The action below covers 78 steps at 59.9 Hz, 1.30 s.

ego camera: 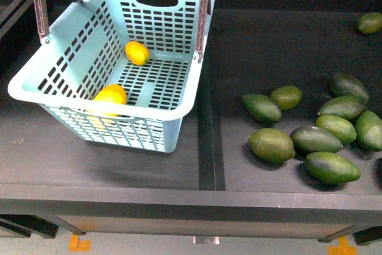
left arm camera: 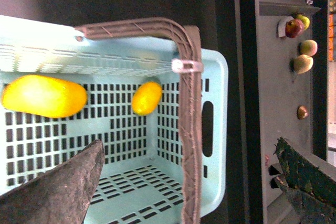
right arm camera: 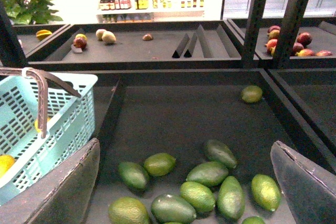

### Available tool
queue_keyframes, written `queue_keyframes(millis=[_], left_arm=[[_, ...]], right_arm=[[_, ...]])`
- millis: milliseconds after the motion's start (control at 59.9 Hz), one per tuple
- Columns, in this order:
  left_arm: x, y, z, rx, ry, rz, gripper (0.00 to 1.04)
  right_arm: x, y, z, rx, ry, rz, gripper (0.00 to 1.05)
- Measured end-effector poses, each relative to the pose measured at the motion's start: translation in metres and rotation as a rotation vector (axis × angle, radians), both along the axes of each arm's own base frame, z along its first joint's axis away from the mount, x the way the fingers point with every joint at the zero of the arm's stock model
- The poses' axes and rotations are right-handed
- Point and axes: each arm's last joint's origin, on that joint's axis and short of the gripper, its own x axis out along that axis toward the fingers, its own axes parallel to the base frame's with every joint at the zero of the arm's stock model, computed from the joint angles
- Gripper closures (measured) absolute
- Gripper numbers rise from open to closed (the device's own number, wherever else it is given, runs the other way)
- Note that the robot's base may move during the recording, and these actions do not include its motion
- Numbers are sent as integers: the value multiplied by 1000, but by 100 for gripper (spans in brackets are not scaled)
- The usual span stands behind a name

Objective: Pick lemon and mango into basket

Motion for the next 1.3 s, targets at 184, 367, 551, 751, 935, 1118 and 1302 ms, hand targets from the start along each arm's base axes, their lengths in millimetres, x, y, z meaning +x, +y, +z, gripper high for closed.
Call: queue_keyframes(millis=[184, 367, 551, 751, 935, 1118, 1302], left_arm=[[-8, 4, 6, 18, -47, -110, 11], [-57, 38, -26, 658, -461, -681, 46], [-119, 72, -32, 1154, -466, -756, 84], [-165, 91, -54, 1209, -414, -798, 101], [-195, 101, -62, 1216, -418, -796, 101], [-219, 113, -68, 1217, -422, -812, 101], [-237, 116, -77, 1226, -424, -792, 101]], right_arm=[[0, 0, 0, 0, 0, 0, 9], [0, 0, 0, 0, 0, -2, 9], [0, 0, 0, 0, 0, -2, 9], [0, 0, 0, 0, 0, -2, 9], [0, 0, 0, 0, 0, -2, 9], [0, 0, 0, 0, 0, -2, 9], [0, 0, 0, 0, 0, -2, 9]])
